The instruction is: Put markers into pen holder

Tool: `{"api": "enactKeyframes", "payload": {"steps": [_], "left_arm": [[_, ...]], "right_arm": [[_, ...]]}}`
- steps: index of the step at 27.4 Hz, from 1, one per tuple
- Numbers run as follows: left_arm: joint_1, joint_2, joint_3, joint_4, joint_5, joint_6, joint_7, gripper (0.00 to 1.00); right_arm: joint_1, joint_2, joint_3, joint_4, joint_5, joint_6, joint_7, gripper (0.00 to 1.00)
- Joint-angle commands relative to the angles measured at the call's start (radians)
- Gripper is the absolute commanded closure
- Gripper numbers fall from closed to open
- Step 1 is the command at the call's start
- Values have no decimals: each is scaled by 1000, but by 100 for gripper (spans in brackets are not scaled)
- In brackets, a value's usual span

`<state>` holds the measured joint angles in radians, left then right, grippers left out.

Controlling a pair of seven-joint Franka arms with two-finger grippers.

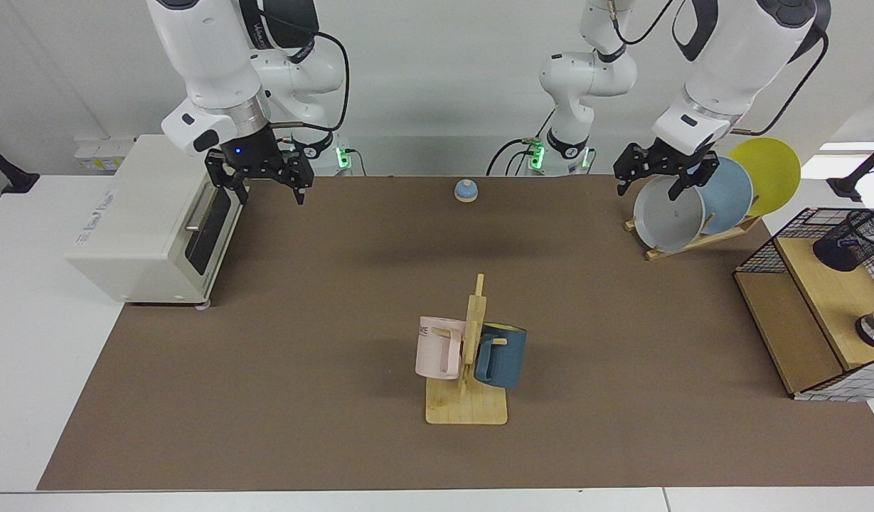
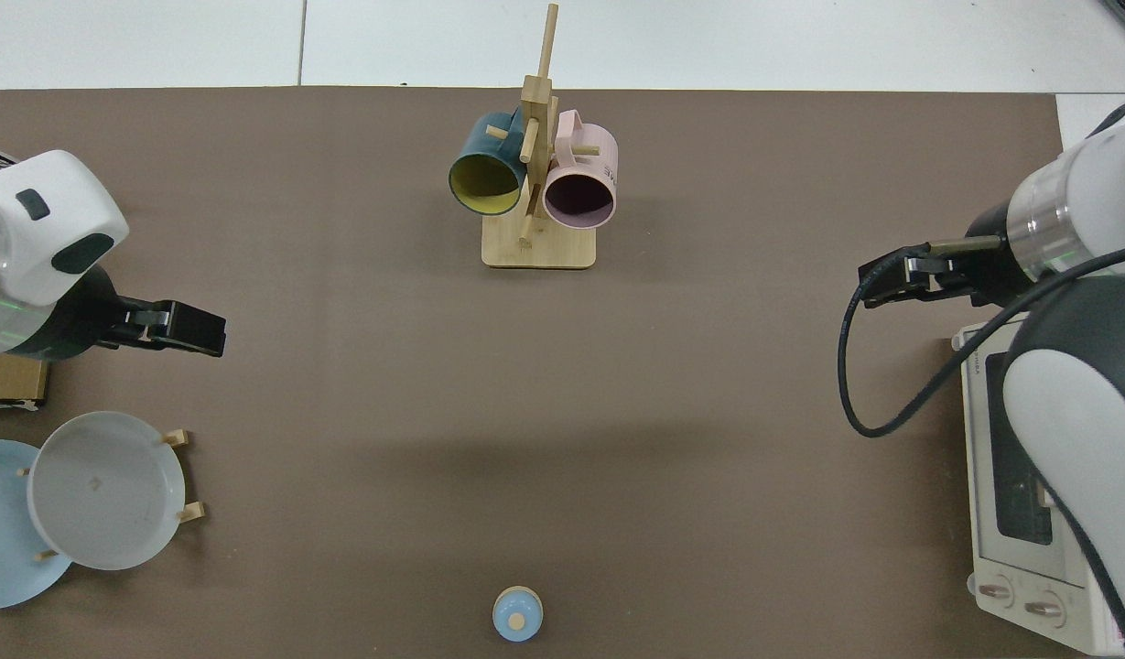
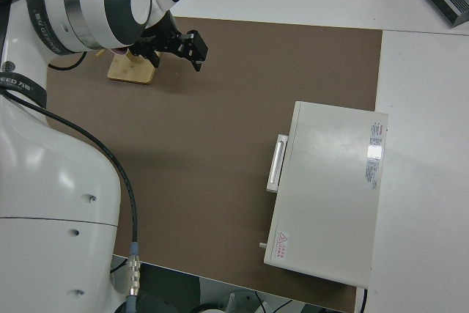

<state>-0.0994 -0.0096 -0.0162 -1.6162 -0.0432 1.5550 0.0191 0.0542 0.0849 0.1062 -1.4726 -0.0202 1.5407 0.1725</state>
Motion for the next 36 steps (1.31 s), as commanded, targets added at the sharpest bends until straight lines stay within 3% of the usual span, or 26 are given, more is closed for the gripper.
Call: {"api": "enactKeyframes", "payload": {"steps": [1,9,36], "left_arm": [[-5,-15,-15,-10,34,-39,-13,0],[20,-16,-15,-8,39,-35,4,0],[21,-6,-15,21,23,20,42,0]], "right_arm": [[-10,3,4,5,9,-1,-22,0],[-10,3,4,6,9,-1,-22,0],[-10,3,4,5,9,-1,-22,0]]}}
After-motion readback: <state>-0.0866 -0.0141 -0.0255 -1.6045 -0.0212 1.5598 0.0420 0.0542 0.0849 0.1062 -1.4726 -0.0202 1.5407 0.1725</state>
